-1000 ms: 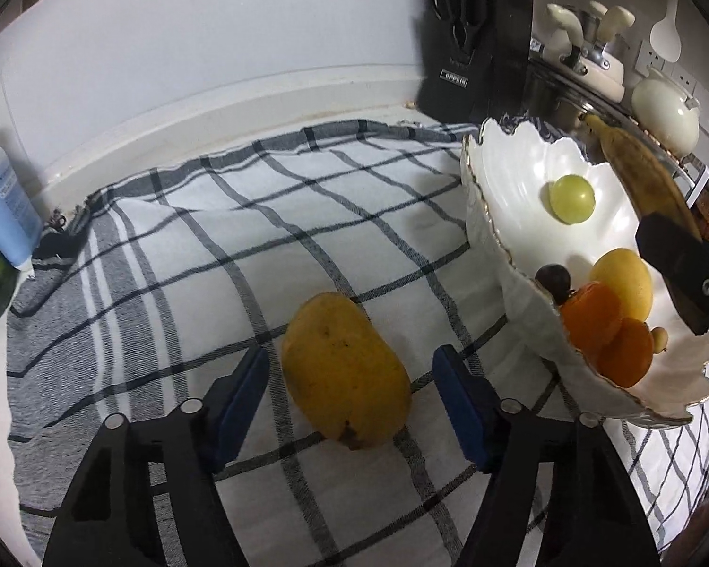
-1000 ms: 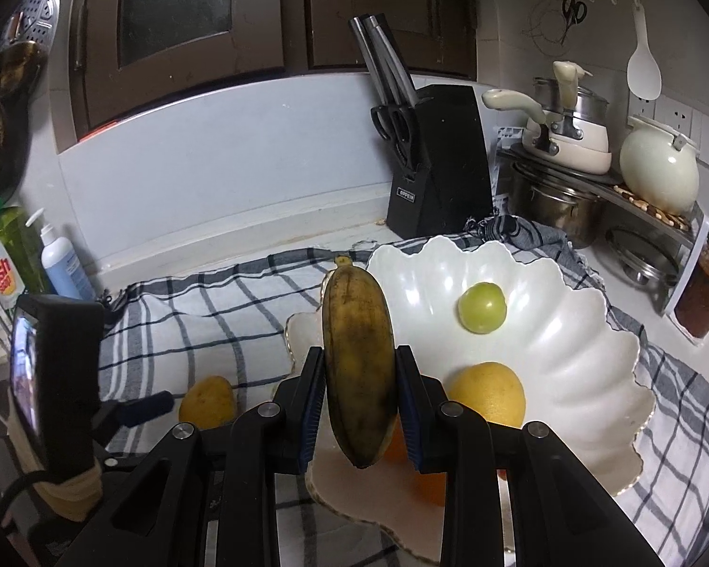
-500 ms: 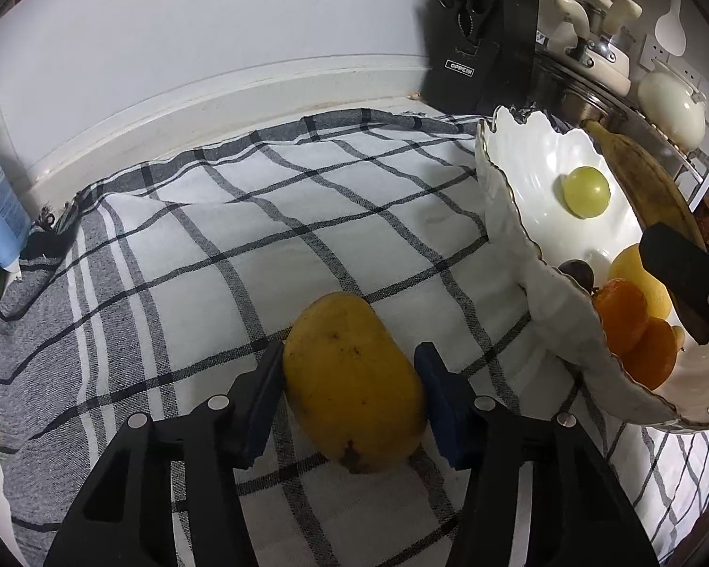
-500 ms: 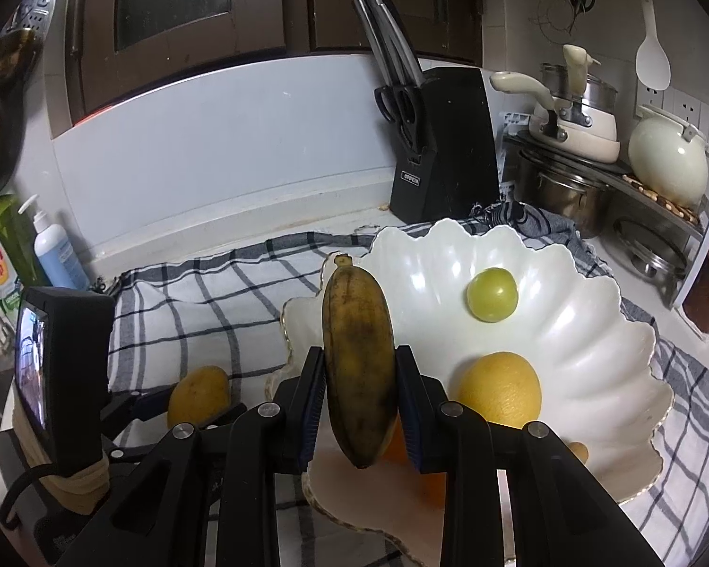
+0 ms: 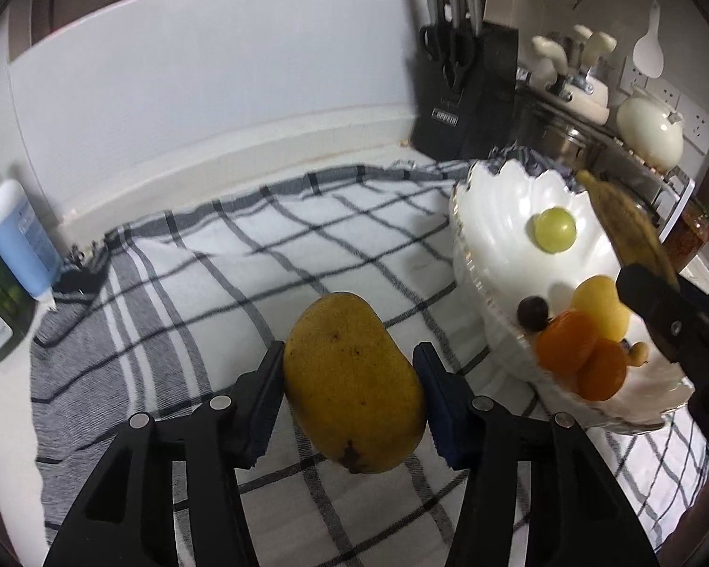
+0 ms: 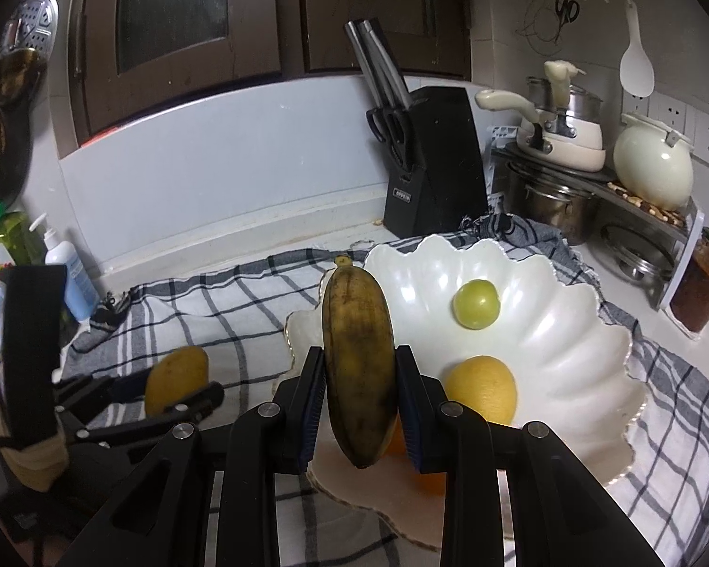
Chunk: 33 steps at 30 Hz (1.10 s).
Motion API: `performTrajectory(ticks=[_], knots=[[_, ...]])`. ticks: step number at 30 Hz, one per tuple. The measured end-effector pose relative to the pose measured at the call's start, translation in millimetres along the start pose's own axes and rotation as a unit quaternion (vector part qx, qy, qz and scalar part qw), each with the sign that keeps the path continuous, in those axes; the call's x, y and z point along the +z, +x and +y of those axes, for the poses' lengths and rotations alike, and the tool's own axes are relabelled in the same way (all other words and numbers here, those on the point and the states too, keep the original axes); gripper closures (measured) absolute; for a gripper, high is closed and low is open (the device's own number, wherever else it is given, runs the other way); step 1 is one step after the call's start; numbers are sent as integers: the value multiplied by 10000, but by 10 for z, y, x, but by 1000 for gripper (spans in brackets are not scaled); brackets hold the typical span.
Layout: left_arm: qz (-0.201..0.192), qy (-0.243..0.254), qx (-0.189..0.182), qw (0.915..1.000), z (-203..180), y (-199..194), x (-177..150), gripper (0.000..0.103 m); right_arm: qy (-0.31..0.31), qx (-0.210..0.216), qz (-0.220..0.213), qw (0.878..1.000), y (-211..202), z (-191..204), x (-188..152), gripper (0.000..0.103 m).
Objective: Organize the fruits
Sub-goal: 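Carry the mango and banana over the white bowl with both tools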
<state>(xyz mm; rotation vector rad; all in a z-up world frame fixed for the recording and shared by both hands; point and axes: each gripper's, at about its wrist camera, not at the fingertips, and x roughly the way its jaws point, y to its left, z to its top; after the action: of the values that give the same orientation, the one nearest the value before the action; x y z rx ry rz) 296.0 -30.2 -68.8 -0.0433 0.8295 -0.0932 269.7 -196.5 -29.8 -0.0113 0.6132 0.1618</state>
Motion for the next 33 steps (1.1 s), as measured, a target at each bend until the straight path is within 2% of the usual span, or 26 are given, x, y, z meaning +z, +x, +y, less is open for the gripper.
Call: performTrajectory(ticks=[12, 19, 27, 33], knots=[[-509, 340, -288, 9977, -404, -496, 254, 50, 72, -327, -267, 9991, -480, -344, 106, 73], [-666, 578, -612, 9942, -677, -588, 457, 50, 252, -506, -282, 9980, -541, -648, 154, 73], [-681, 861, -740, 9912, -966, -367, 630, 50, 504, -745, -247, 9956, -387, -987, 216, 73], [-627, 950, -676, 9912, -1103, -125, 680, 50, 594, -947, -113, 9937, -208, -1171, 218, 73]])
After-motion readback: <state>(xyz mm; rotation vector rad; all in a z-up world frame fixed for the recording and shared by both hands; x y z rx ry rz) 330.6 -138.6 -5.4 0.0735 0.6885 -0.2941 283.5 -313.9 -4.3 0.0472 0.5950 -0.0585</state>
